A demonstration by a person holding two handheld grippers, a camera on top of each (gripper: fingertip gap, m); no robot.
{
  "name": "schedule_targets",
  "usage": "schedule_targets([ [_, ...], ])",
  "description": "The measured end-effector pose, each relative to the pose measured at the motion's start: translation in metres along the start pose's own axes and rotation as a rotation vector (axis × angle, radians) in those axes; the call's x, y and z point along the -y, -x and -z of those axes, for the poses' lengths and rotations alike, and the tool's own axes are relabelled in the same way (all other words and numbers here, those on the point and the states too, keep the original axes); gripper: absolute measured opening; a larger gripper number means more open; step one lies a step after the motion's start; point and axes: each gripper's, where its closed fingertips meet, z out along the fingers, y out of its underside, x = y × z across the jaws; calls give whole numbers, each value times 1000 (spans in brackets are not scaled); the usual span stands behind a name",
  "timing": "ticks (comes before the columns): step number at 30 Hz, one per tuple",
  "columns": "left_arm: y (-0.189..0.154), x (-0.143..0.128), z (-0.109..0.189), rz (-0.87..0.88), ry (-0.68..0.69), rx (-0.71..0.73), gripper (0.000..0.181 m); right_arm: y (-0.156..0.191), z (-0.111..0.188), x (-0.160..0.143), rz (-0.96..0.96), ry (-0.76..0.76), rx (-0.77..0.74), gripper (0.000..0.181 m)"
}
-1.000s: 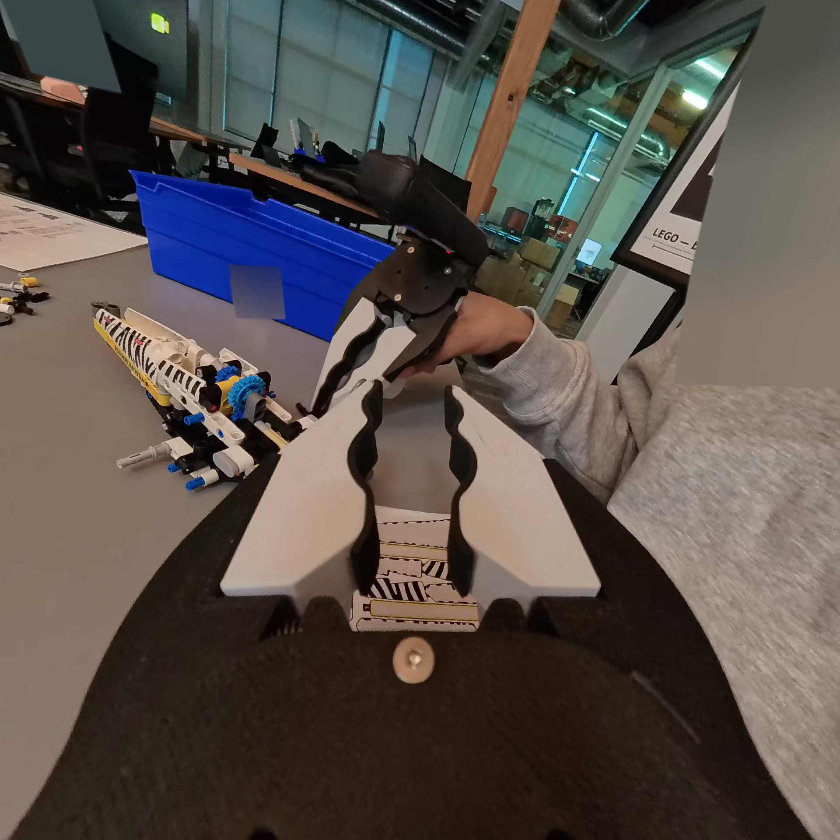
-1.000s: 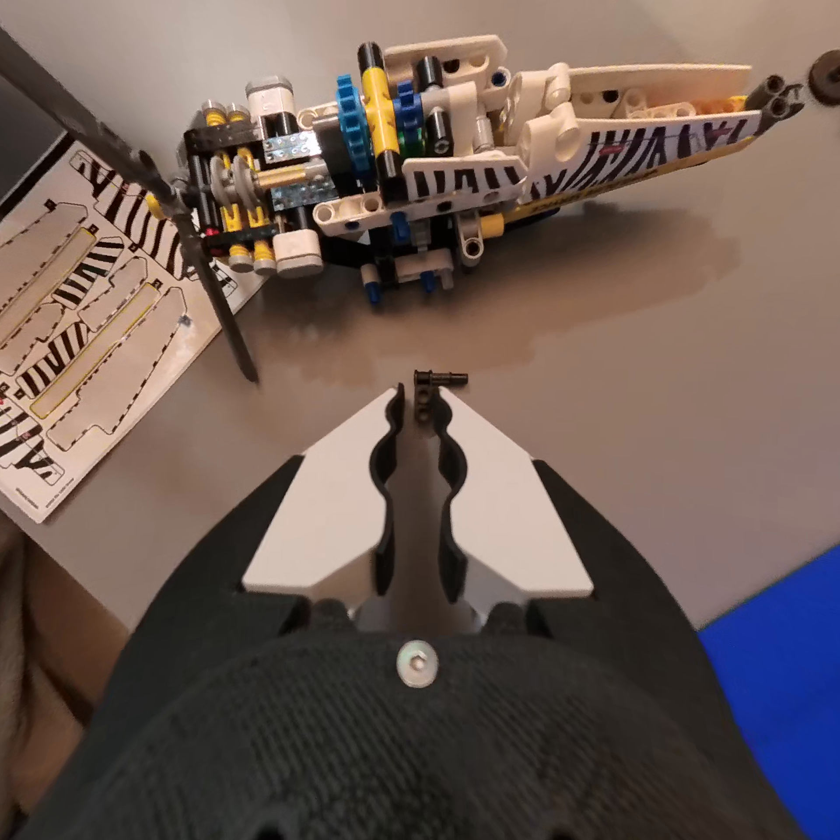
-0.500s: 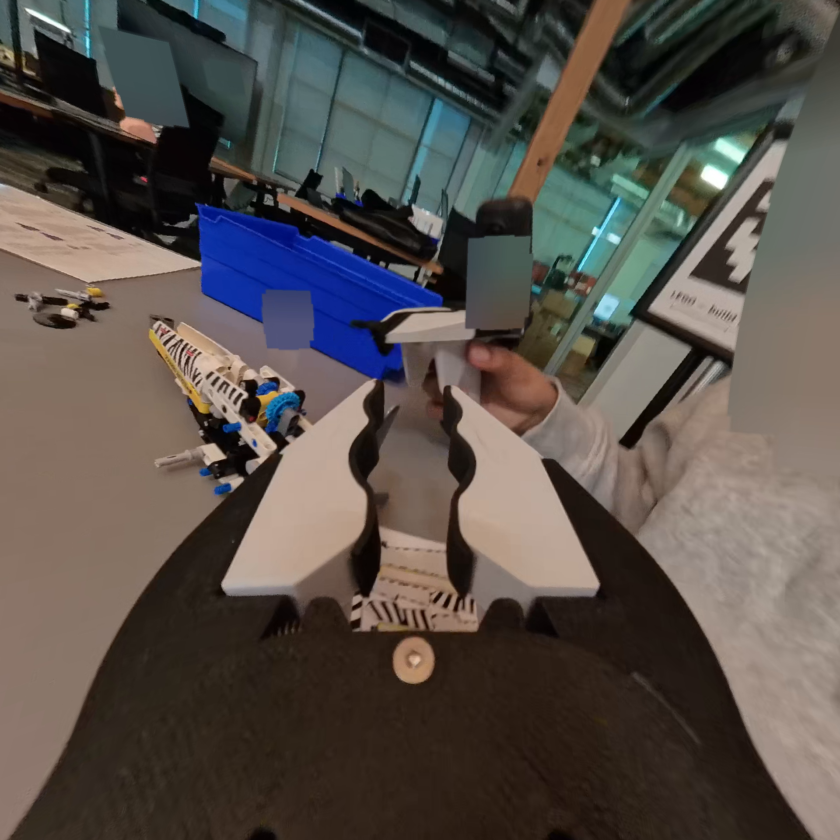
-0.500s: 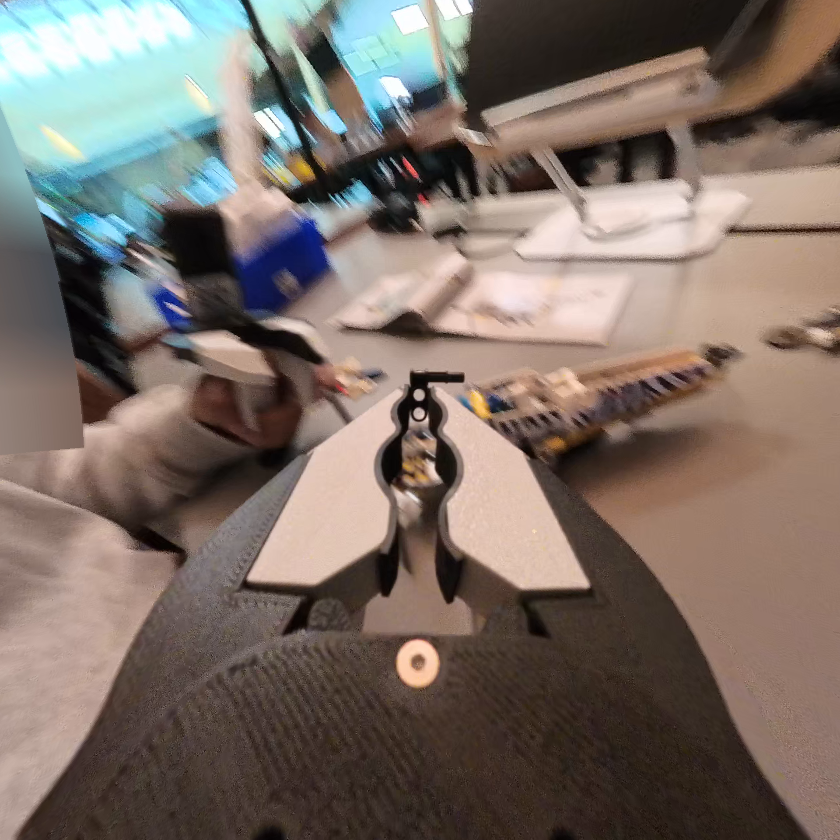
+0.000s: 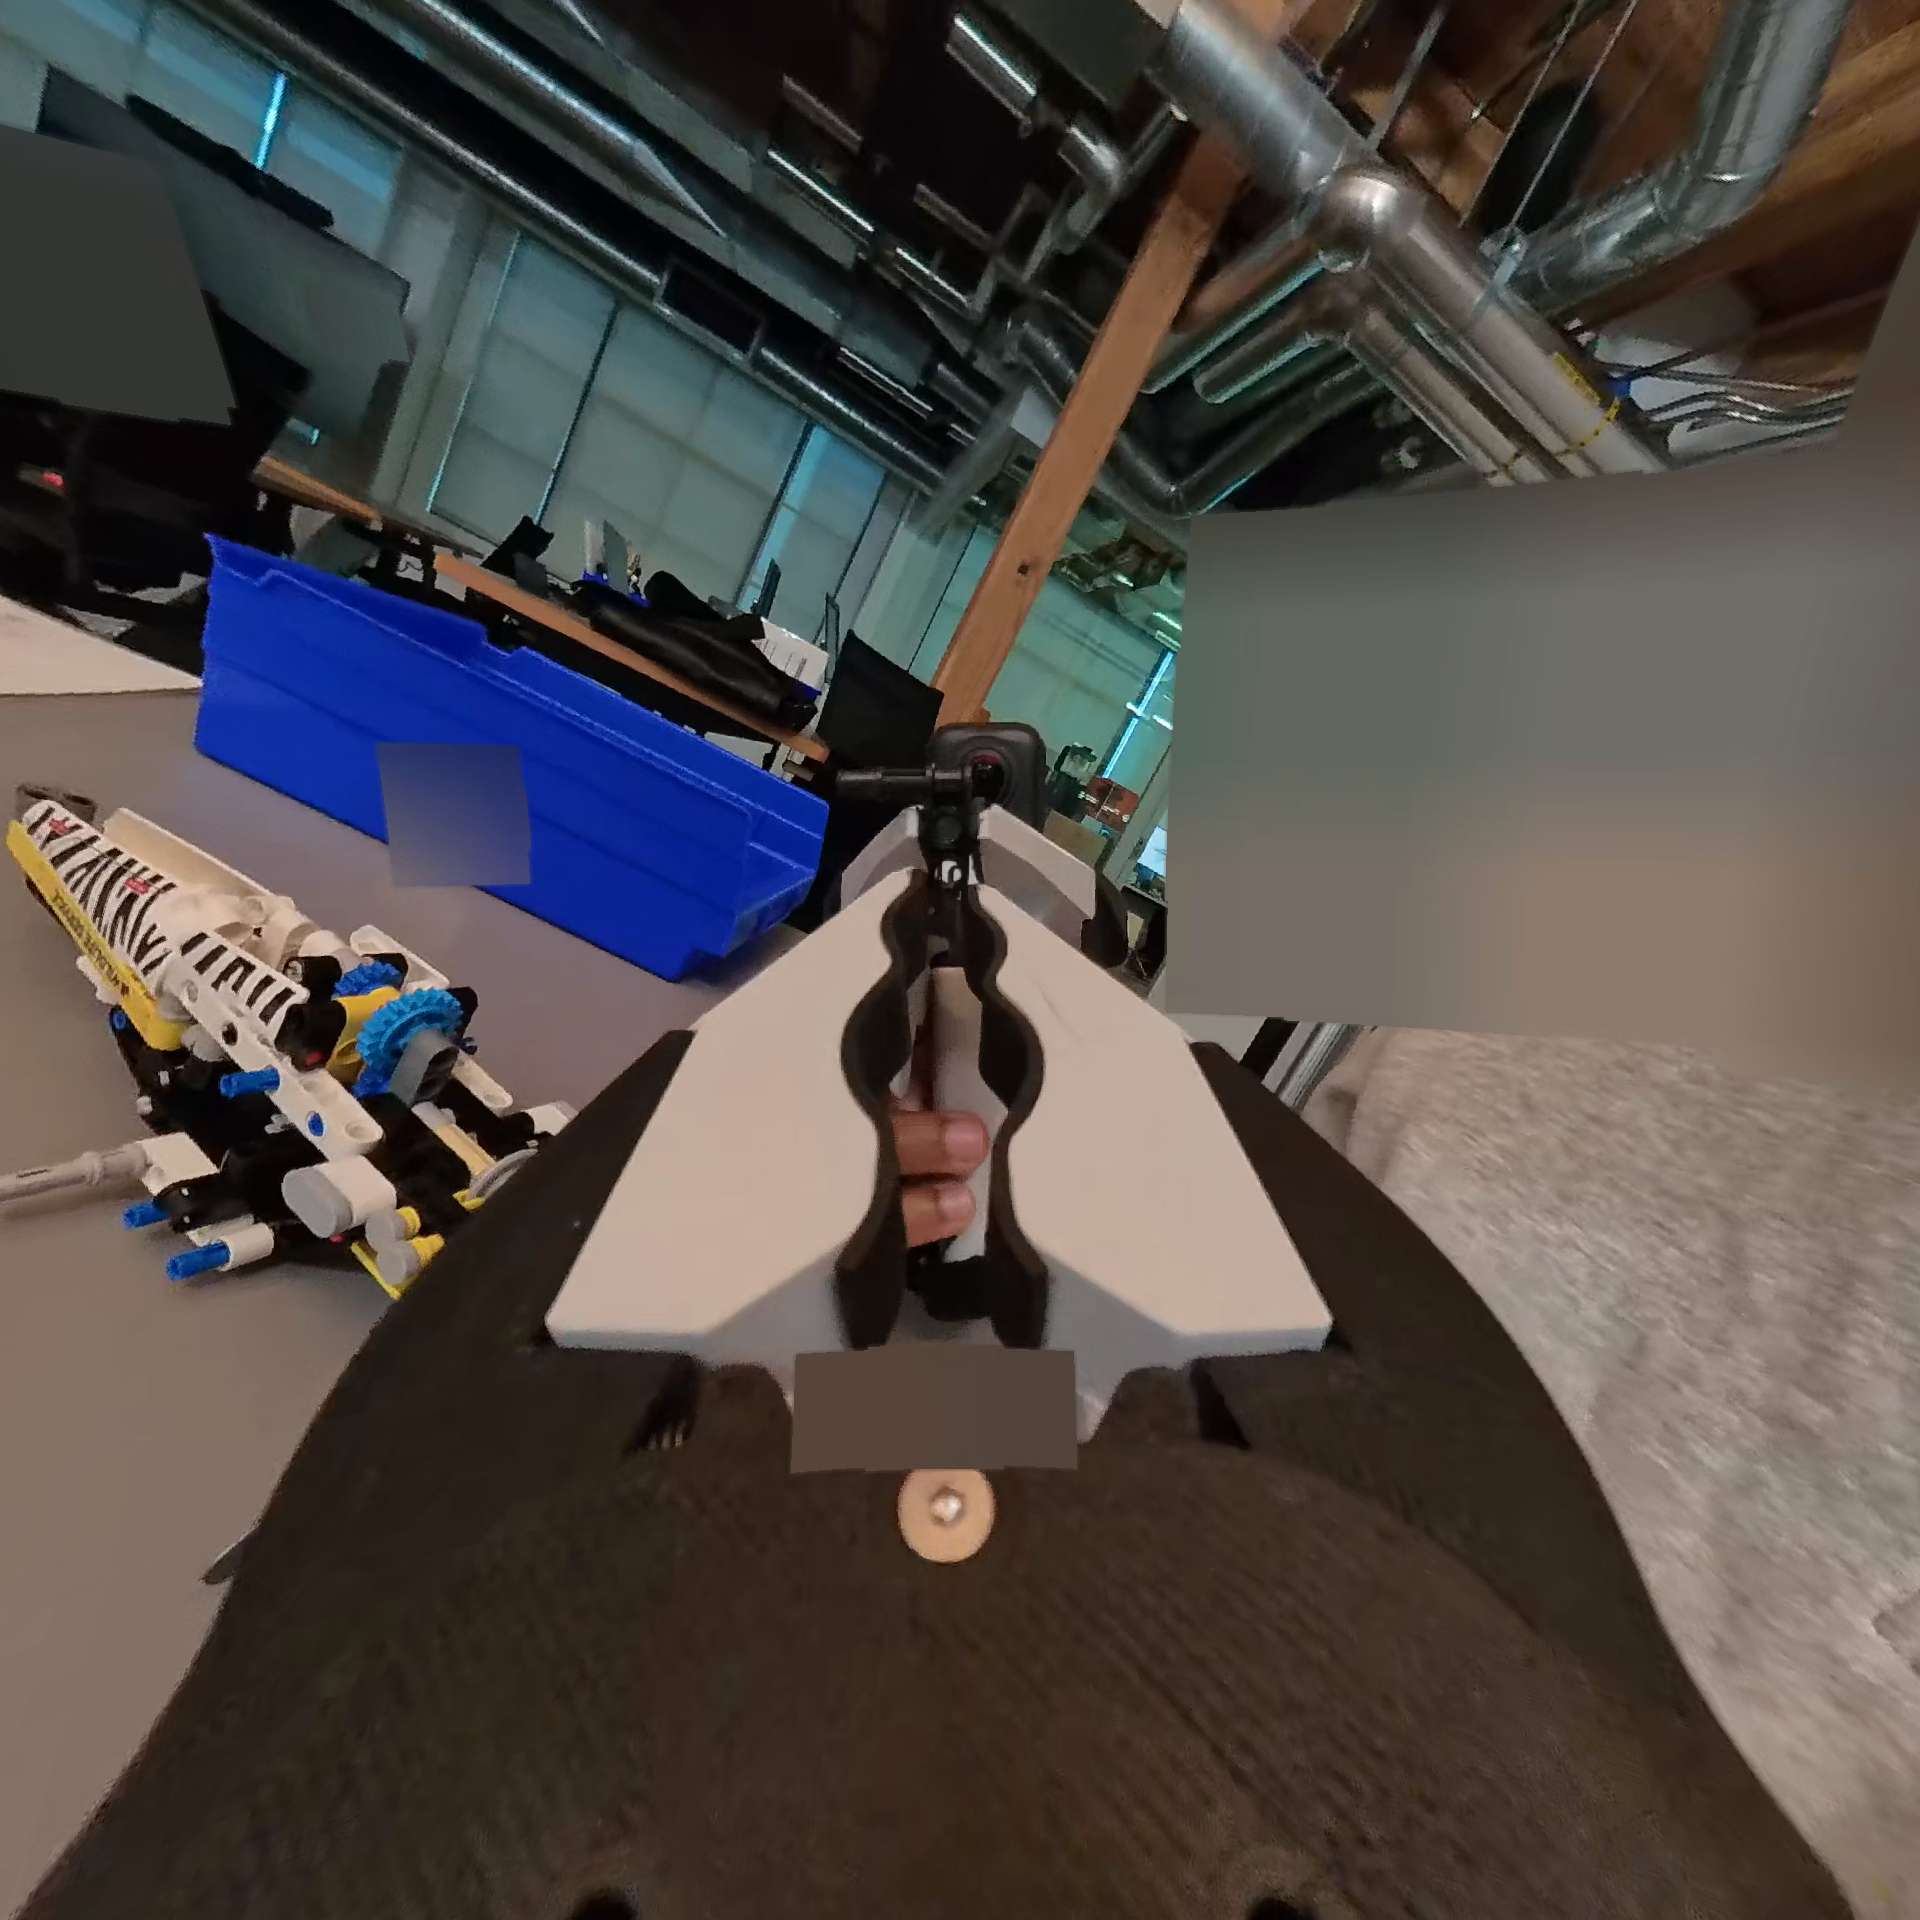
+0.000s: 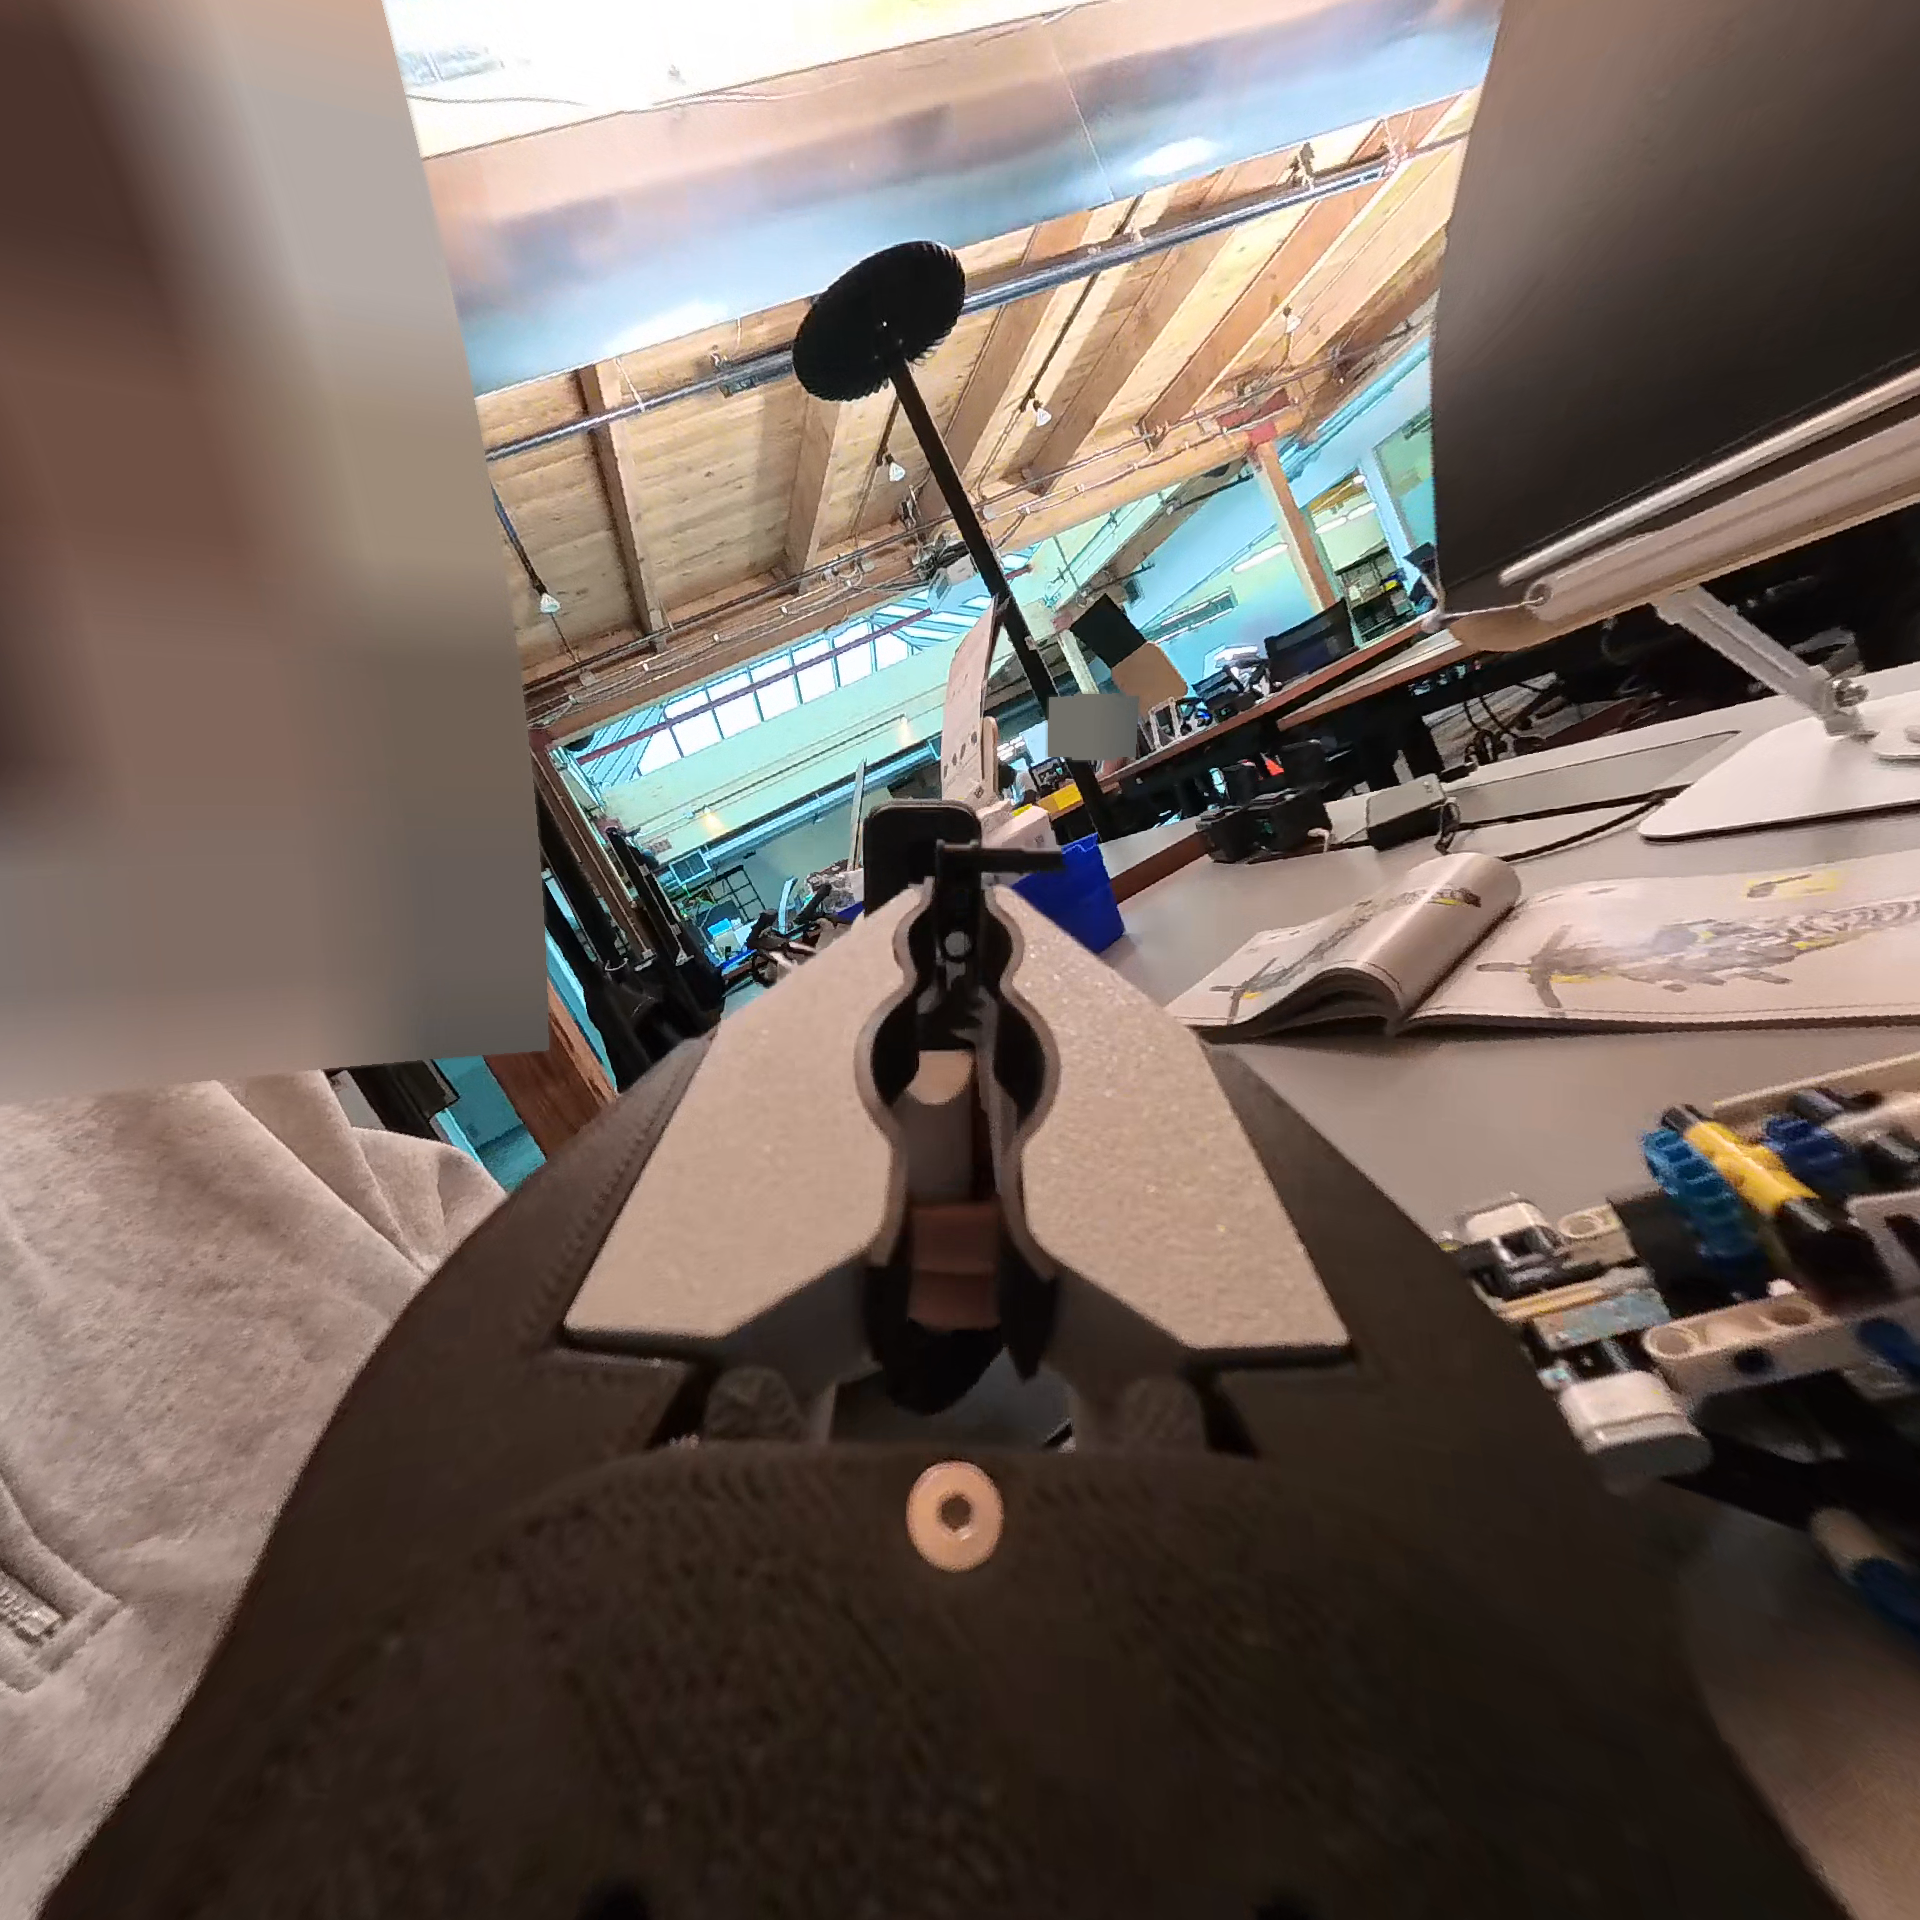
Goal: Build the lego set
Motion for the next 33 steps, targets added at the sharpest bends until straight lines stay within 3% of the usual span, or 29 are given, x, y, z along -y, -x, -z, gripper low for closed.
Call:
schedule_targets([
  [11, -7, 8, 7, 47, -51, -72, 0, 3, 14, -4, 83, 161, 0, 5],
  [15, -8, -1, 1, -30, -3, -37, 17, 6, 14, -5, 26, 153, 15, 4],
  [19, -9, -2, 1, -30, 9, -41, 4, 8, 13, -10, -11, 164, 24, 5],
  [22, -10, -3, 2, -2, 16, -63, 4, 9, 16, -12, -17, 199, 34, 4],
  [25, -7, -1, 3, 43, 3, -68, 4, 10, 23, -3, 47, 229, 33, 15],
  [28, -4, -2, 5, 132, 1, -93, 3, 17, 29, 13, 292, 275, 28, 20],
  [33, -7, -9, 3, 252, 43, -158, 3, 17, 30, 8, 1296, 643, -23, 20],
])
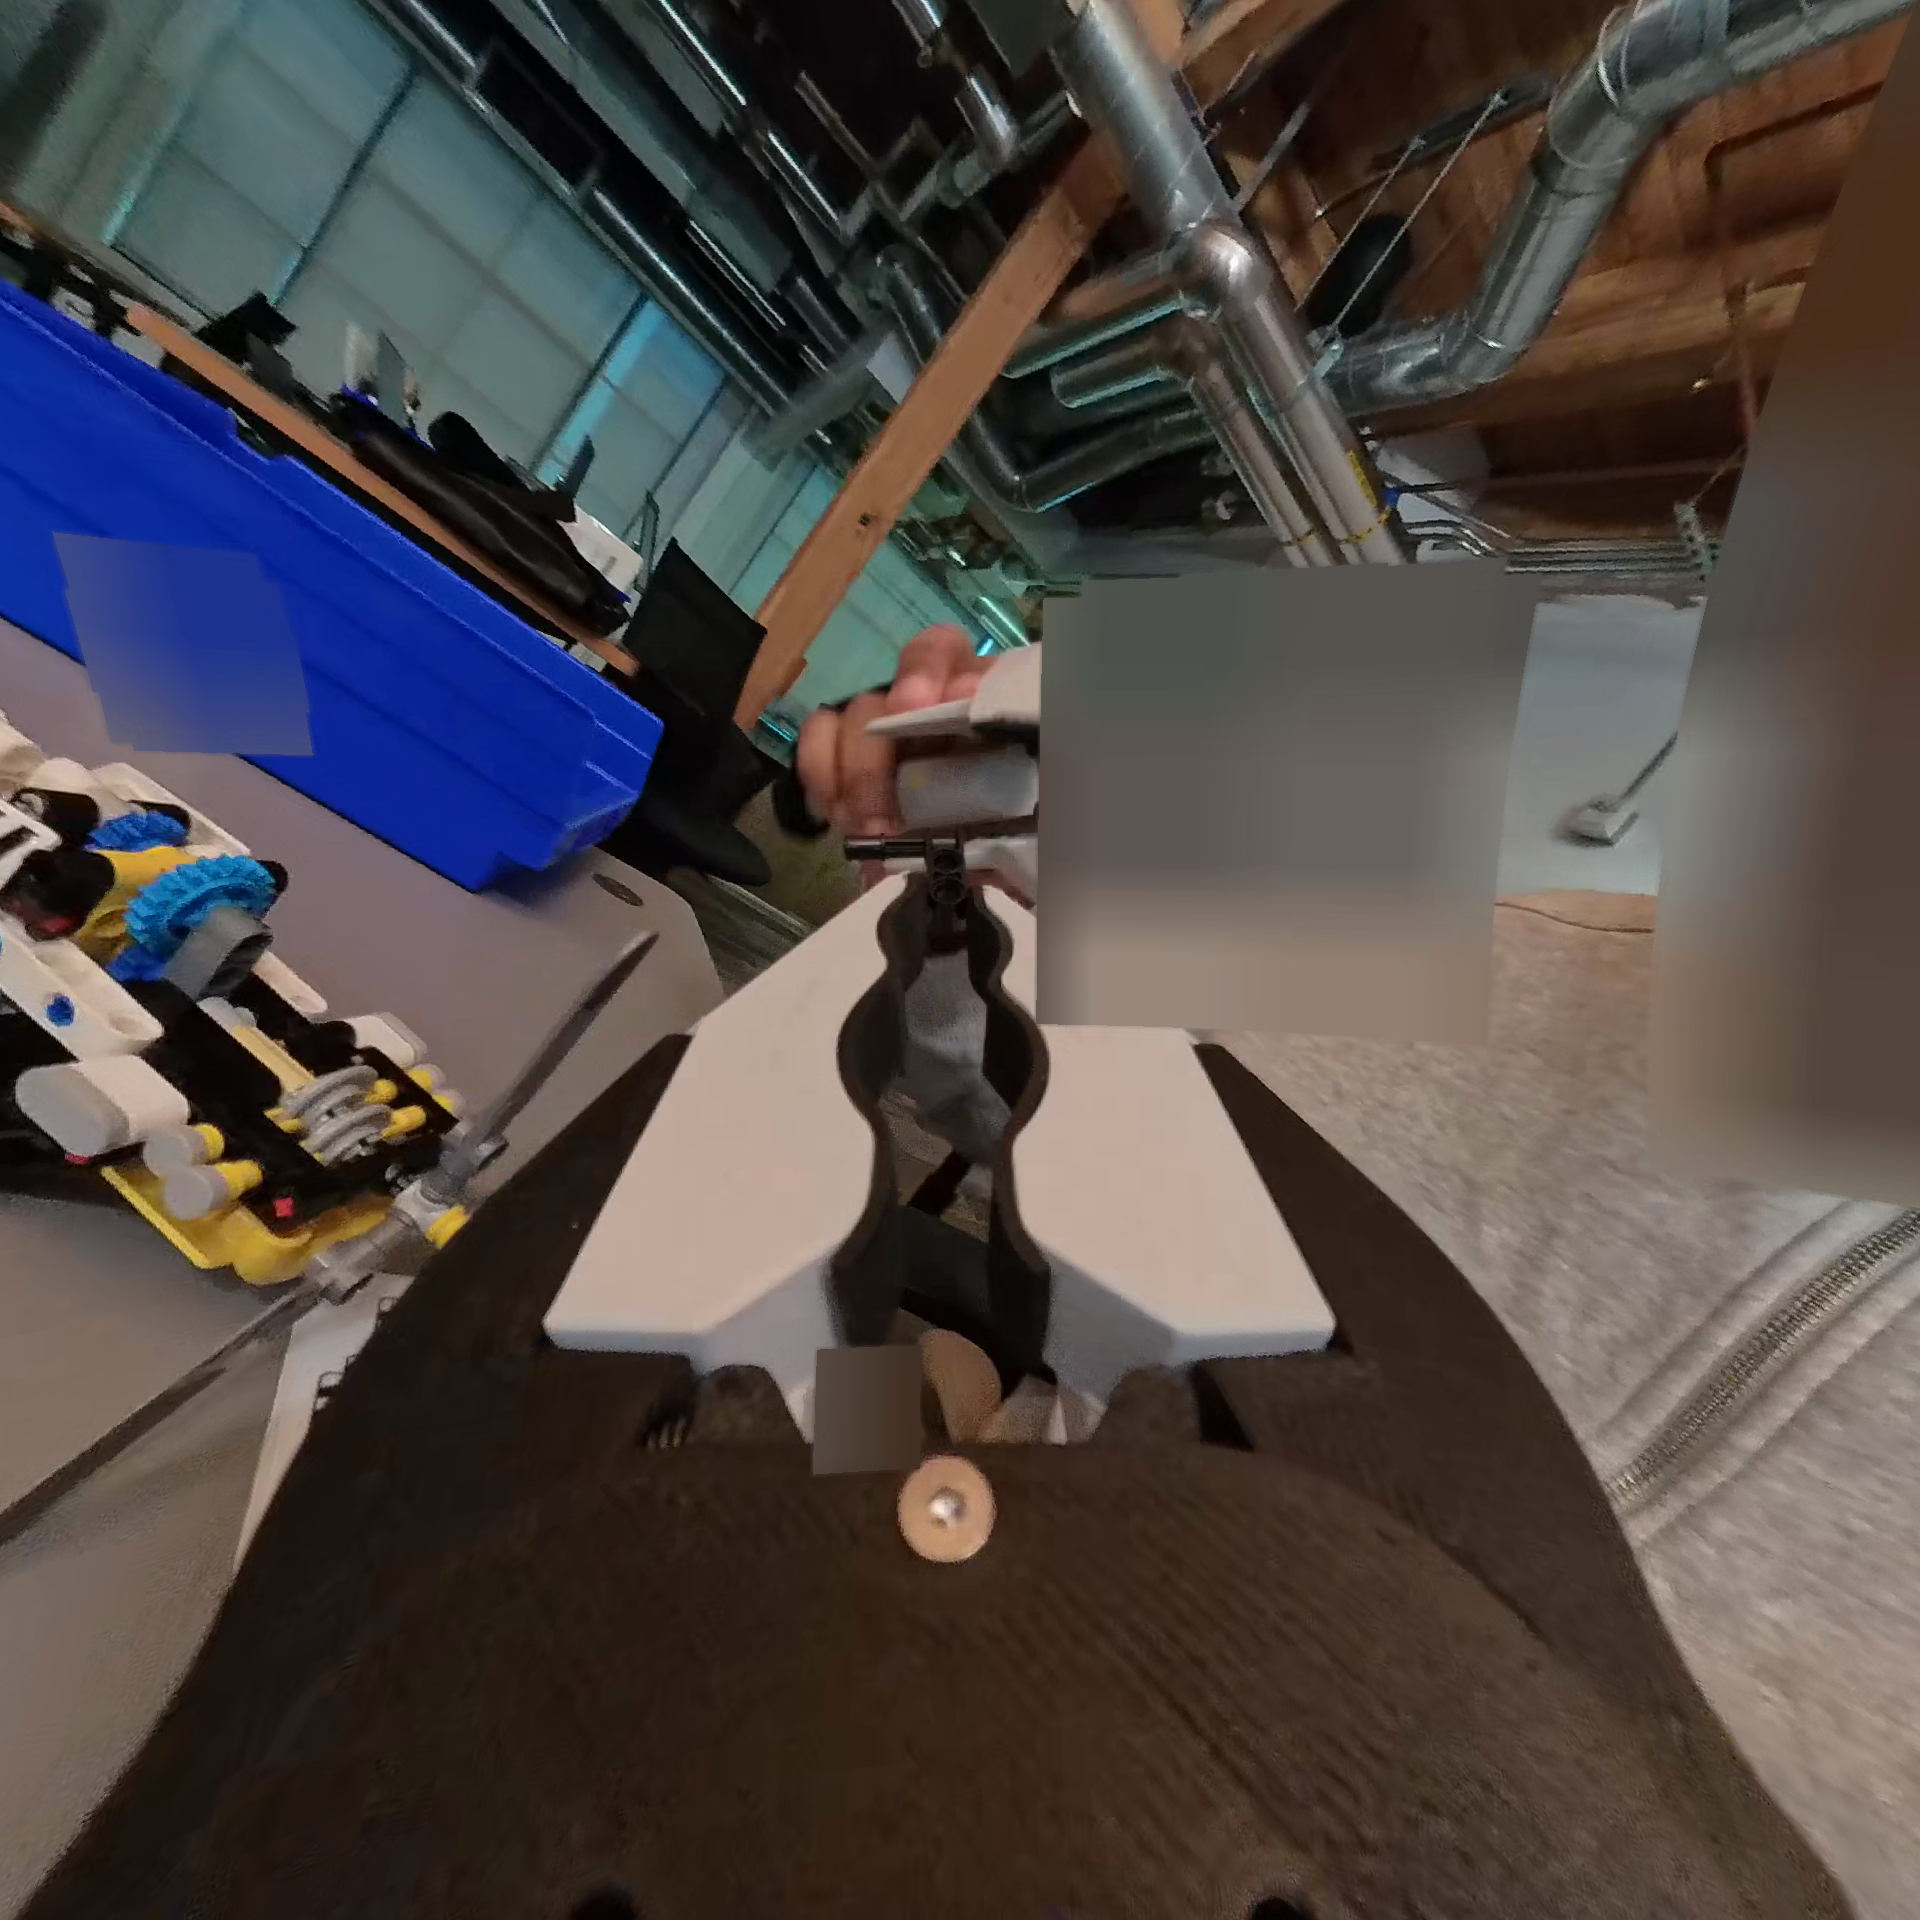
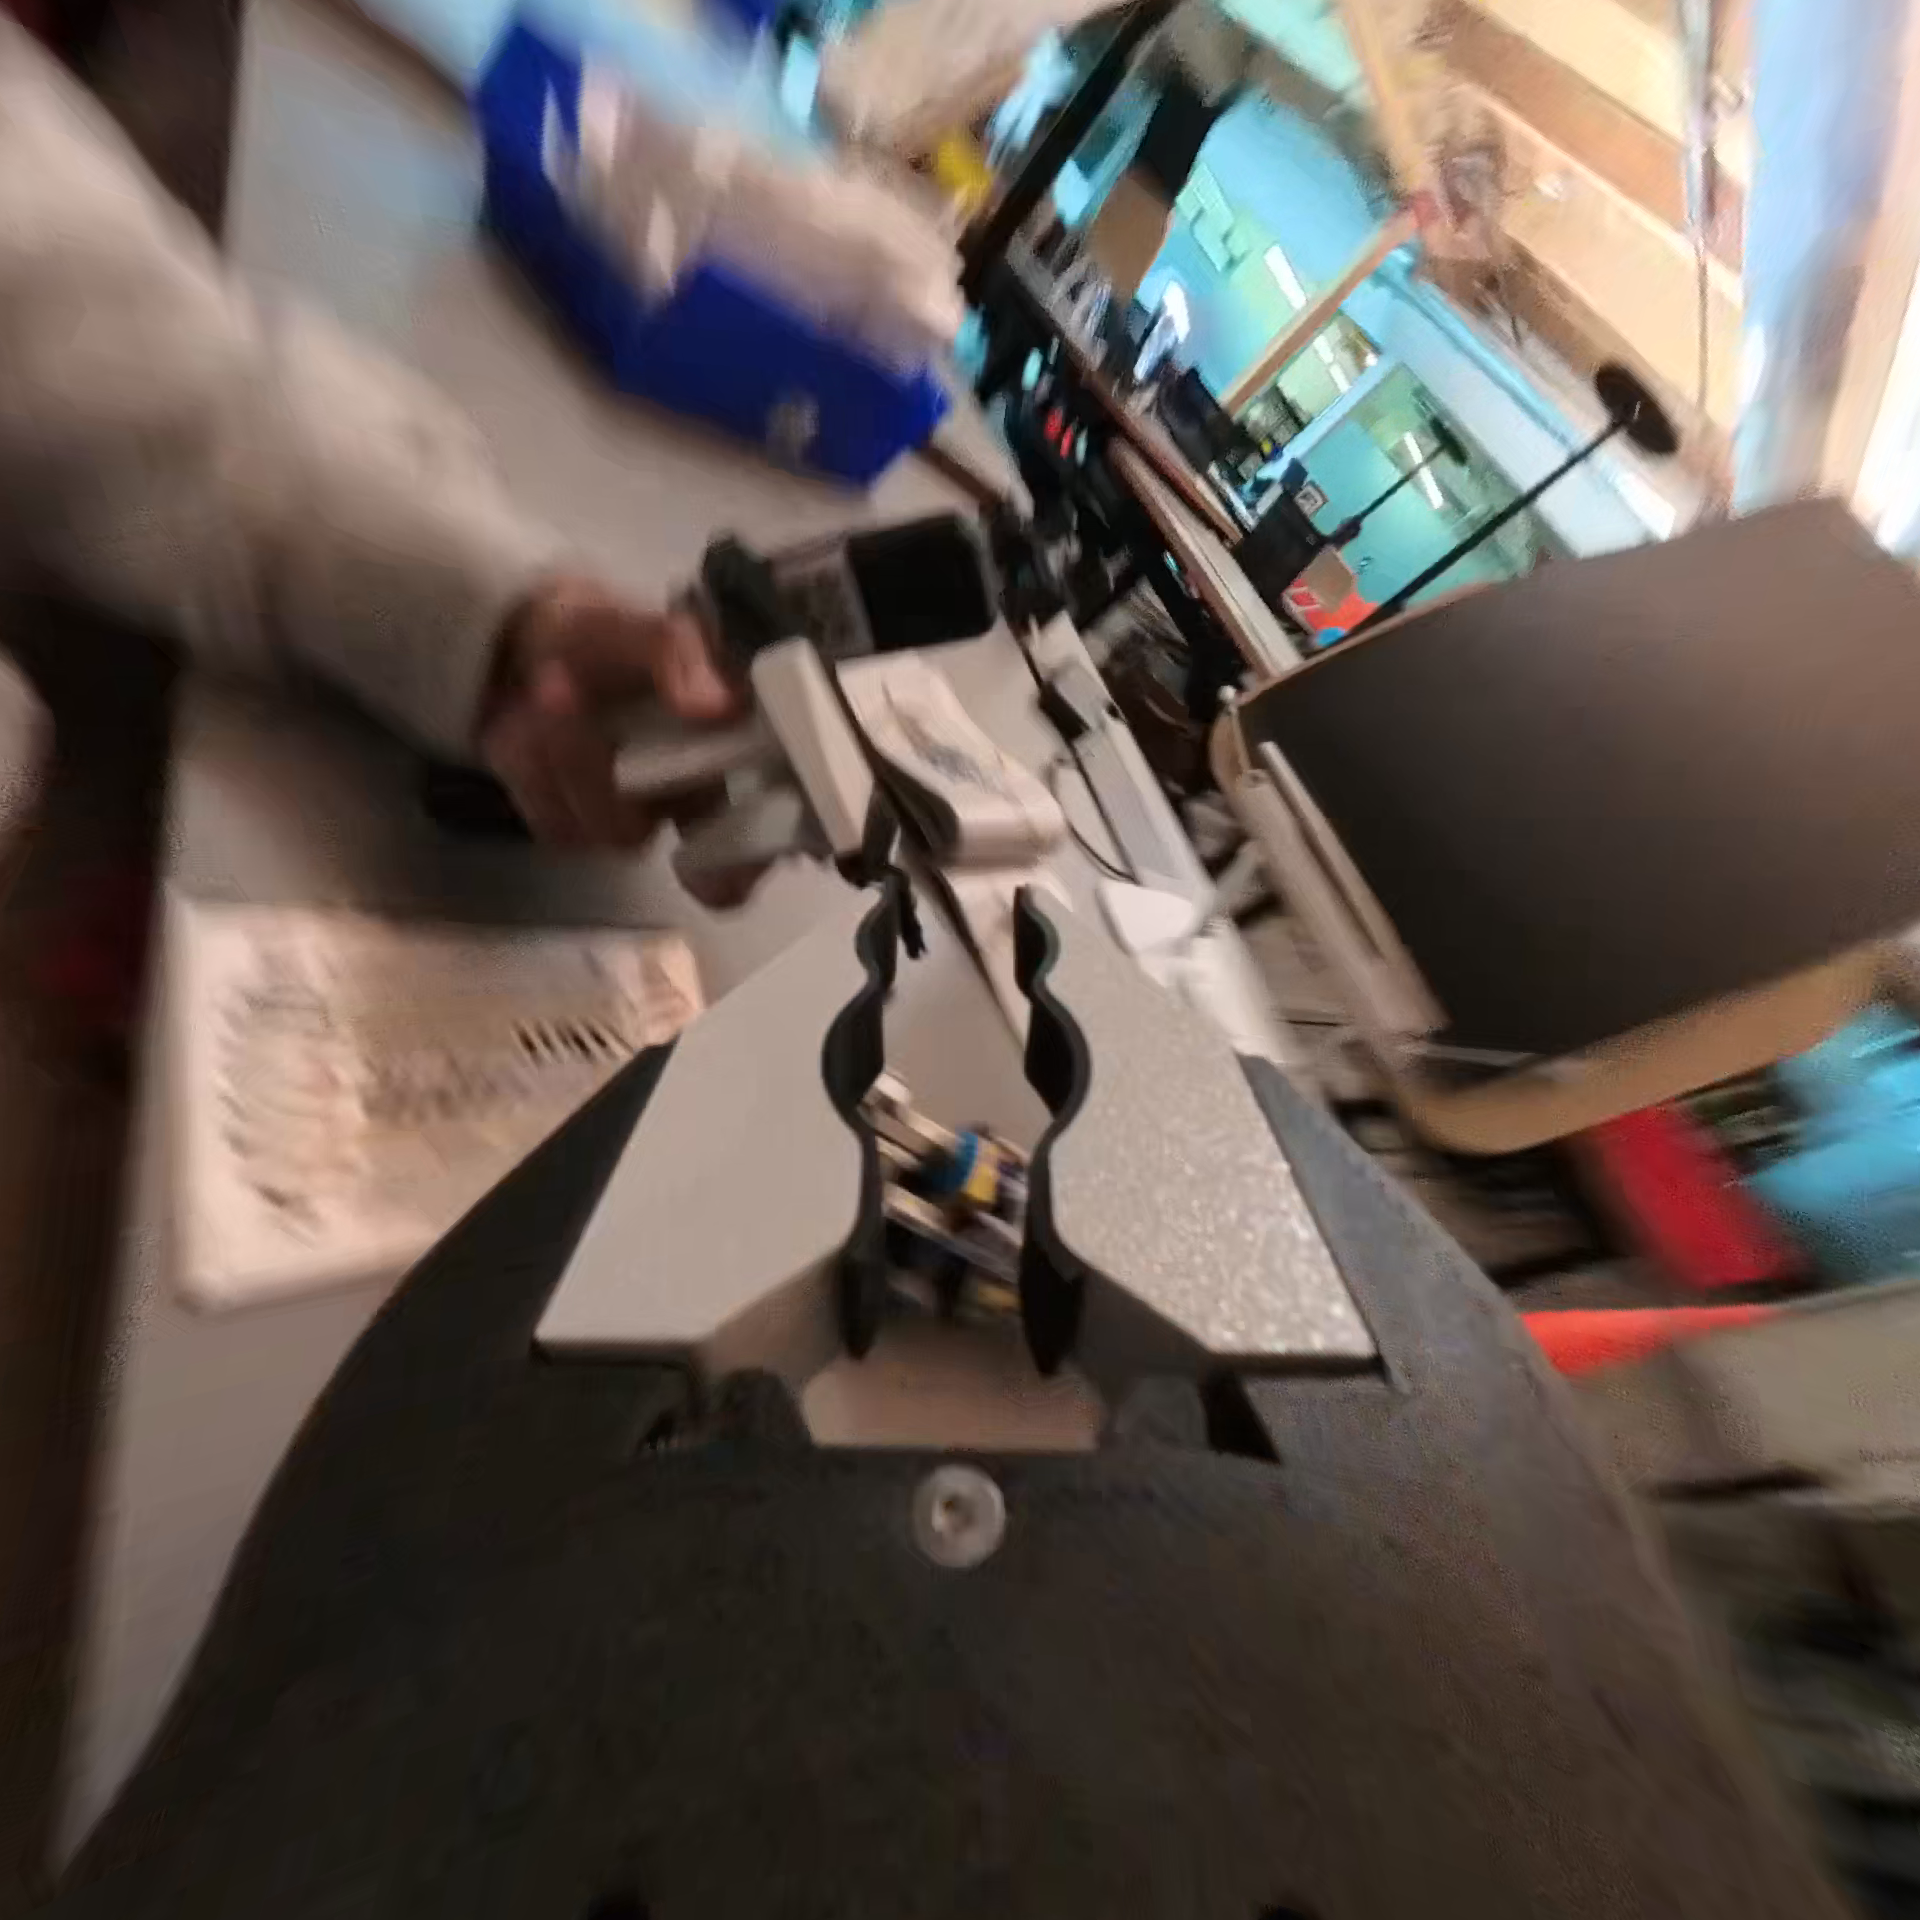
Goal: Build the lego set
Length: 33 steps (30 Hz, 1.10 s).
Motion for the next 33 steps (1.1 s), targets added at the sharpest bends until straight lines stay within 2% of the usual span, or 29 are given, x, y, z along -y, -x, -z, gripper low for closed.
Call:
schedule_targets([
  [2, -1, -1, 0, 14, 4, -13, 4, 9, -7, -9, 288, 142, 43, 14],
  [4, -3, 0, 1, 31, -1, -36, 4, 15, -11, -13, 362, 188, 101, 14],
  [11, -4, -4, 0, 41, 27, -49, 3, 22, -14, -10, 363, 145, 184, 11],
  [16, -7, -6, -1, 51, 38, -72, 3, 21, -14, -6, 384, 134, 184, 4],
  [32, -7, -10, -2, 79, 64, -77, 3, 26, -12, -9, 400, 144, 227, 4],
  [33, -8, -8, -3, 58, 48, -66, 9, 25, -12, -10, 401, 151, 219, 4],
])
